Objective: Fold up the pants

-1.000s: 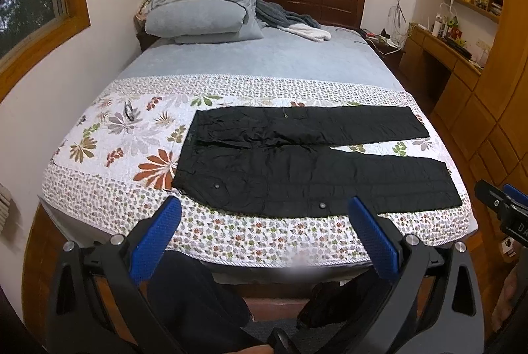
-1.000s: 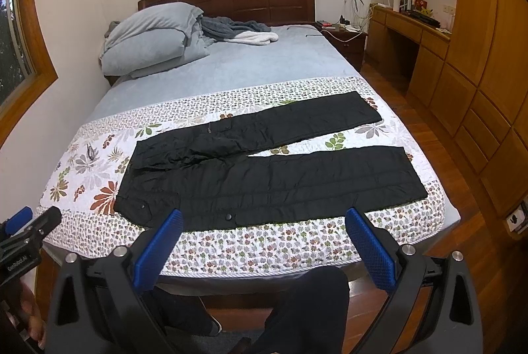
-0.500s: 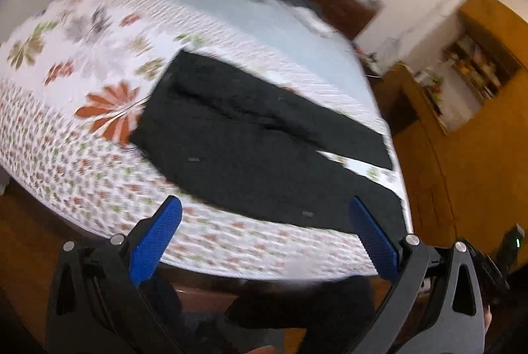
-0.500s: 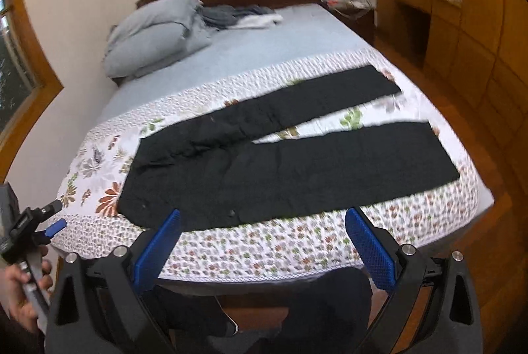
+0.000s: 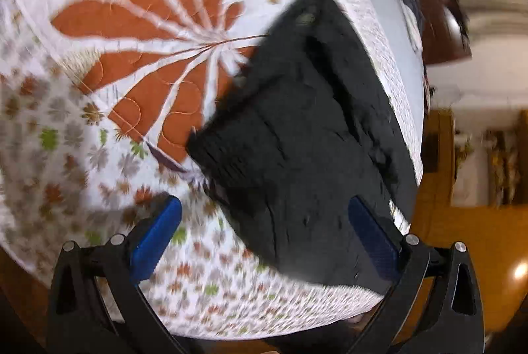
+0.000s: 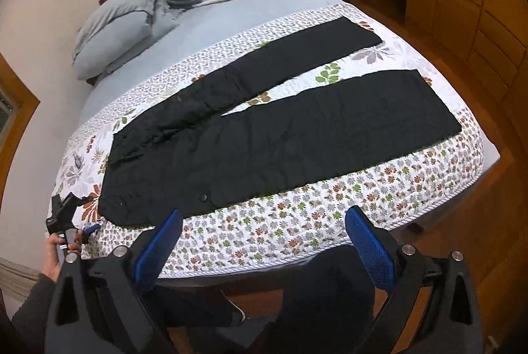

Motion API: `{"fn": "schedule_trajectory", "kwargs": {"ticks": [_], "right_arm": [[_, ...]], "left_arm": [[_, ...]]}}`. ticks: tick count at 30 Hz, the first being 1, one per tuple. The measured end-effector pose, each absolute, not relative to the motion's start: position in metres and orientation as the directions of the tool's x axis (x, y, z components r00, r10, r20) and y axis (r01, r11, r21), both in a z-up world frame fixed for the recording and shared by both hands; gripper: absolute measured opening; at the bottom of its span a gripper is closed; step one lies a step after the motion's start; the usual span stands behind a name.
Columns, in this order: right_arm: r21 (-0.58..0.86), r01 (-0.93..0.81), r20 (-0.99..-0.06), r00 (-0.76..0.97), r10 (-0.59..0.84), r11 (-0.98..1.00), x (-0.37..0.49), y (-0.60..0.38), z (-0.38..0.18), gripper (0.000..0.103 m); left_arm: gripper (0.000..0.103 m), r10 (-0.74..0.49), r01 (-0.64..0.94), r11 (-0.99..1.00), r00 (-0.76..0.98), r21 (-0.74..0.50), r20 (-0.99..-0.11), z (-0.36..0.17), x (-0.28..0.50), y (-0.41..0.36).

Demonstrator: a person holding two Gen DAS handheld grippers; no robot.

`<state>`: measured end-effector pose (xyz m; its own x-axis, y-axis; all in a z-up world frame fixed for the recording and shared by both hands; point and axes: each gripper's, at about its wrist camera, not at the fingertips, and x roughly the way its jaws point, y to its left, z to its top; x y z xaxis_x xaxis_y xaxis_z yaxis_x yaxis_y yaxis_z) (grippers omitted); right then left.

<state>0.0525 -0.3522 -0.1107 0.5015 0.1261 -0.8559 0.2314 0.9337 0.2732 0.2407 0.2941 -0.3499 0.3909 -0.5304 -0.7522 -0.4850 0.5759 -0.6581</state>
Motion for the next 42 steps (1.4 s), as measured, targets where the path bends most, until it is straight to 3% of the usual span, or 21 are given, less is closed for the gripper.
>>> {"fn": "schedule_trajectory", "kwargs": {"ticks": [6,11,13,15,17,18,20,24,29,32,35,36,38,40,42], "right_arm": [[0.307,0.282,-0.863,0.484,0.141,0.909,0.062,-0.376,-0.132,0.1],[0.373,0.327,-0.859,0.475,0.19,0.869,0.079,-0.41,-0.165,0.1],[0.411,0.366,-0.856,0.47,0.215,0.835,0.085,-0.436,-0.185,0.099],[0.467,0.416,-0.844,0.472,0.254,0.78,0.088,-0.466,-0.206,0.099],[0.541,0.492,-0.817,0.5,0.287,0.682,0.089,-0.51,-0.231,0.098],[0.564,0.524,-0.806,0.516,0.289,0.638,0.088,-0.529,-0.241,0.093],[0.598,0.582,-0.79,0.542,0.286,0.551,0.087,-0.572,-0.263,0.085],[0.655,0.647,-0.752,0.608,0.255,0.389,0.081,-0.65,-0.296,0.085],[0.713,0.653,-0.701,0.679,0.217,0.258,0.071,-0.705,-0.318,0.085],[0.742,0.631,-0.67,0.709,0.221,0.226,0.077,-0.723,-0.325,0.085],[0.749,0.628,-0.663,0.708,0.244,0.213,0.087,-0.734,-0.336,0.083],[0.746,0.632,-0.666,0.704,0.247,0.21,0.089,-0.737,-0.339,0.078],[0.738,0.64,-0.675,0.696,0.247,0.214,0.09,-0.736,-0.344,0.059],[0.718,0.663,-0.696,0.676,0.242,0.212,0.088,-0.735,-0.347,0.03],[0.73,0.652,-0.682,0.686,0.253,0.203,0.082,-0.737,-0.348,0.015]], "left_arm": [[0.1,-0.549,-0.451,0.599,0.37,-0.662,-0.749,-0.358,0.272,0.276],[0.097,-0.477,-0.446,0.67,0.354,-0.594,-0.804,-0.361,0.277,0.259],[0.073,-0.41,-0.462,0.714,0.332,-0.525,-0.85,-0.358,0.276,0.256],[0.057,-0.365,-0.478,0.735,0.319,-0.481,-0.875,-0.358,0.273,0.256],[0.05,-0.35,-0.479,0.741,0.324,-0.471,-0.879,-0.358,0.27,0.257],[0.047,-0.348,-0.478,0.741,0.329,-0.472,-0.878,-0.358,0.27,0.258],[0.047,-0.345,-0.486,0.732,0.339,-0.477,-0.875,-0.36,0.267,0.26],[0.062,-0.352,-0.509,0.7,0.365,-0.501,-0.862,-0.362,0.263,0.262],[0.071,-0.308,-0.521,0.718,0.358,-0.462,-0.882,-0.36,0.268,0.249],[0.071,-0.276,-0.528,0.733,0.347,-0.43,-0.896,-0.359,0.269,0.245],[0.061,-0.233,-0.546,0.743,0.331,-0.387,-0.914,-0.357,0.269,0.244],[0.056,-0.225,-0.553,0.74,0.333,-0.383,-0.916,-0.357,0.267,0.244],[0.046,-0.205,-0.569,0.73,0.346,-0.379,-0.916,-0.354,0.262,0.247],[0.031,-0.213,-0.58,0.712,0.359,-0.396,-0.909,-0.353,0.258,0.246],[0.025,-0.188,-0.596,0.706,0.364,-0.384,-0.912,-0.347,0.256,0.244]]}}
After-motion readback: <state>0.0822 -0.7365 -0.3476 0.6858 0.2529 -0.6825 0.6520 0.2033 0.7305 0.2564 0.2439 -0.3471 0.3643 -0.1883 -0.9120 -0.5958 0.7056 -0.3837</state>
